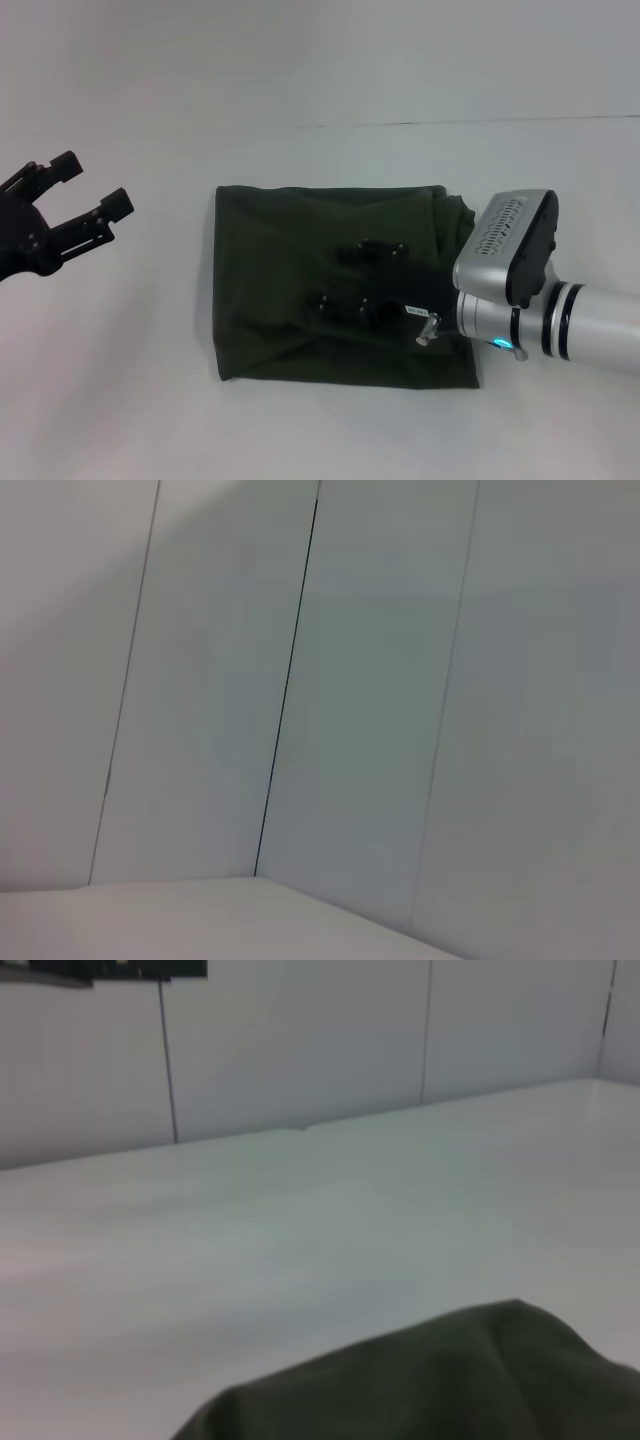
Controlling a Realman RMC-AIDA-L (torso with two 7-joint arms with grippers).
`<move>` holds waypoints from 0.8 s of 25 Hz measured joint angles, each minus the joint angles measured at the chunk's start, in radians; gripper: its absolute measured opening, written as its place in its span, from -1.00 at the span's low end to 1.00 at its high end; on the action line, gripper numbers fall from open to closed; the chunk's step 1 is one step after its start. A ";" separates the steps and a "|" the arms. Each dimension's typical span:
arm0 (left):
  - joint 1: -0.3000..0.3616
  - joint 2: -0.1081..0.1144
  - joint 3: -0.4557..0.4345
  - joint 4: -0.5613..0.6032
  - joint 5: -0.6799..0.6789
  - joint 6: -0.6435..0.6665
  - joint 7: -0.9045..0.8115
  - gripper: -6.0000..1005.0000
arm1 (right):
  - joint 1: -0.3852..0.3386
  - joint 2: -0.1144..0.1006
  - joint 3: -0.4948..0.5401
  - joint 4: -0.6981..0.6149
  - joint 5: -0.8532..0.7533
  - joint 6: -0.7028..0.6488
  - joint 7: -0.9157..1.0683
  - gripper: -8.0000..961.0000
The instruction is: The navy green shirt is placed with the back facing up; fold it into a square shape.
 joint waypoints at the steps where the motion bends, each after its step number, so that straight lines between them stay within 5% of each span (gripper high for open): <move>1: 0.001 0.000 0.000 0.000 0.000 0.000 0.000 0.88 | -0.002 -0.001 -0.001 0.001 0.000 0.003 0.004 0.66; 20: 0.017 -0.006 -0.013 0.002 0.000 0.023 -0.011 0.88 | -0.109 -0.020 0.033 -0.047 0.013 -0.008 -0.033 0.66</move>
